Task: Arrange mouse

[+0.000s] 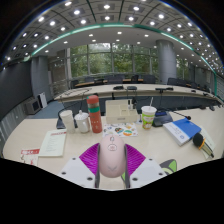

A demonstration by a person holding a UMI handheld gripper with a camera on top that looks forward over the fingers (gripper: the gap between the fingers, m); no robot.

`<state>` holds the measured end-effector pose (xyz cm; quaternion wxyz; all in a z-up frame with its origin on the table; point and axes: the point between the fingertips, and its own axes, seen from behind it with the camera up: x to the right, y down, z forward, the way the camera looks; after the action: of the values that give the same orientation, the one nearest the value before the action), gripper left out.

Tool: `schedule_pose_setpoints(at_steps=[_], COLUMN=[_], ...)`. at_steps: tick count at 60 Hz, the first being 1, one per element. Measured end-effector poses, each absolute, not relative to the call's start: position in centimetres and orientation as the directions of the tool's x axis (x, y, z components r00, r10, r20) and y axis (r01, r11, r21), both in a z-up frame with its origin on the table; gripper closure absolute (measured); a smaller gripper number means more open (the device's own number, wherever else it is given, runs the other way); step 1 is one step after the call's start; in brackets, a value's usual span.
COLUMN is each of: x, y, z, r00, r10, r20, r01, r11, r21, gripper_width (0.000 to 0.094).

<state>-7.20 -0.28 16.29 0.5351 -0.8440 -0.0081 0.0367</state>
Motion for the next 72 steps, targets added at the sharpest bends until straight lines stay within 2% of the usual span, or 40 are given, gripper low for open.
schedule_pose_setpoints(at_steps=[5,10,23,31,37,42,43,48,51,57,72], x=[-3.8,-0.2,6.5,7.9,8.1,8.1,7.9,7.5,7.5,7.4,5.2], y=[-0.6,-1.2,-3.3,-3.9,-4.4,-4.4,-4.5,-5.2,-5.7,-7.2,-14.9], z=[17.6,16.1,5.8,1.4,-1.0,-0.9,-0.8,-0.8,-0.3,1.7,11.0], r00=[0.999,1.0,0.999,1.0,1.0,1.0,1.0,0.999,0.999,1.0,0.999], r10=[0.028,0.003,-0.024,0.001,-0.003,0.002,0.006,0.018,0.019,0.008,0.005], r20=[-0.036,-0.025,0.023,0.029,-0.013,-0.023,-0.023,-0.034,-0.031,0.002,0.046], r01=[-0.021,-0.021,0.006,0.023,-0.011,-0.016,-0.014,-0.013,-0.01,0.006,0.04], r11=[-0.415,-0.437,-0.558,-0.607,-0.647,-0.64,-0.641,-0.664,-0.671,-0.667,-0.608], r21=[-0.91,-0.899,-0.83,-0.794,-0.762,-0.768,-0.767,-0.748,-0.741,-0.745,-0.793], gripper_width=[0.0603,0.0602,0.0601,0.0598,0.0506,0.0445,0.0408,0.0071,0.0105,0.0077,0.0084])
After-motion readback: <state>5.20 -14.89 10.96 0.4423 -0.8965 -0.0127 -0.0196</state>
